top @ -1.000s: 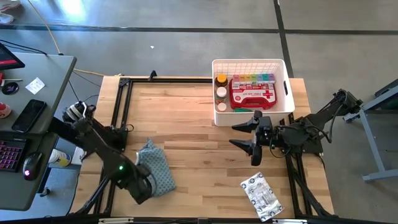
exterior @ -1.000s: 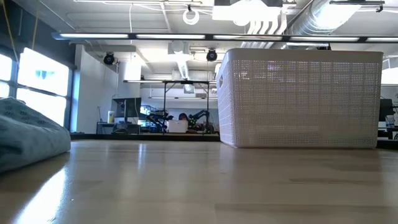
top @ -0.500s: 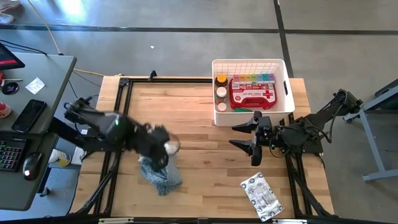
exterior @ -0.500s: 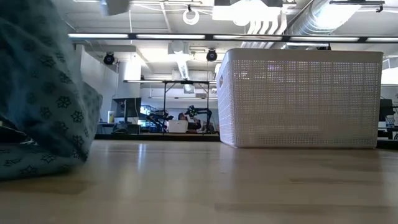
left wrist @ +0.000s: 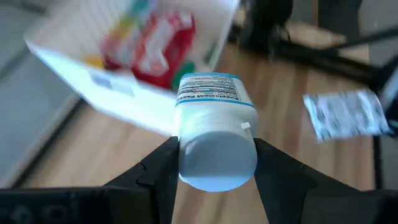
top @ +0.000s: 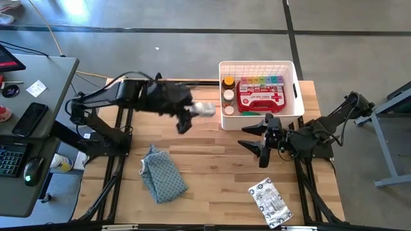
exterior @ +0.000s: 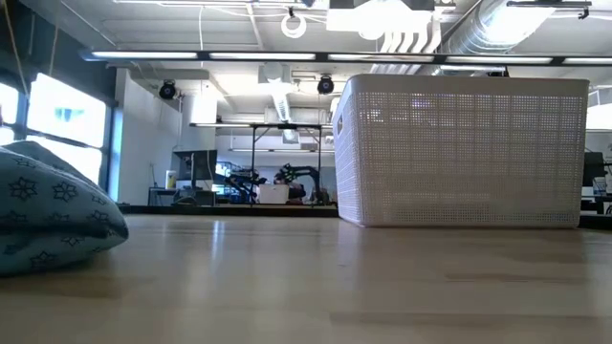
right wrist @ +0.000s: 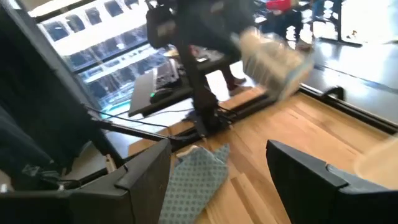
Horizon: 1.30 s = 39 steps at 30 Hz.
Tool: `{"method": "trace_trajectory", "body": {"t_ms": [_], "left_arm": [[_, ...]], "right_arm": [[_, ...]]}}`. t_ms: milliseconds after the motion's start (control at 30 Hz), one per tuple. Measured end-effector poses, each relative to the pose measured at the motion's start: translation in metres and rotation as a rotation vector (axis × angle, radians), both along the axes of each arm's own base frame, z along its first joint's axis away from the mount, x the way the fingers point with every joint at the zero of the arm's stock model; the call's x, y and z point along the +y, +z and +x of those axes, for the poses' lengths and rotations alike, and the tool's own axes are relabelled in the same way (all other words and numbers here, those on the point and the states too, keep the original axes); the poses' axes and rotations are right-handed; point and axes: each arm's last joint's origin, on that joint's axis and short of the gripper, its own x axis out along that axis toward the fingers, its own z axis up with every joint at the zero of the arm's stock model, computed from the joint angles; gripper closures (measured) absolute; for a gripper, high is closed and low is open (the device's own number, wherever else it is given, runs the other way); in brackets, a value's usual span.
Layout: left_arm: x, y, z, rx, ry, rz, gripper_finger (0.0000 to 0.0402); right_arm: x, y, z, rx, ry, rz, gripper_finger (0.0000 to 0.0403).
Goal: Pick & place medical supplies in basket/bin
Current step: Put the white and blue pill bottle into the white bin
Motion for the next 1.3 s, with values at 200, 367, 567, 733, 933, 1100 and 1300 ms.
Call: {"method": "trace_trajectory", "body": {"t_ms": [200,367,567,733,933,1100,1300], "left_arm": [[0.041,0.003,0.022,-0.089,-0.033,0.100,0.0191],[0.068,-0.009,0.040,-0.088,-0.109,0.093,0.0191],[0.090,-0.026,0.058,-0.058,-0.162,0.080,0.0191],[0.115,-0.027,0.061,-0.145,-0.053,-0.074,0.0190],[0.140,-0.021,0.054,-0.253,0.024,-0.221,0.0190],[0.151,-0.021,0.049,-0.262,0.027,-0.273,0.0190],[0.151,-0.023,0.047,-0.245,0.029,-0.304,0.0190]], "right_arm": [[-0.010,0.000,-0.014,0.028,-0.086,0.049,0.0149],[-0.022,0.012,-0.026,-0.023,-0.205,-0.027,0.0149],[-0.045,0.026,-0.019,-0.002,-0.383,-0.320,0.0148],[-0.068,0.027,0.002,0.116,-0.481,-0.568,0.0148],[-0.099,0.030,0.042,0.290,-0.446,-0.755,0.0148],[-0.129,0.036,0.076,0.423,-0.342,-0.774,0.0148],[-0.151,0.044,0.101,0.534,-0.203,-0.750,0.0148]]}}
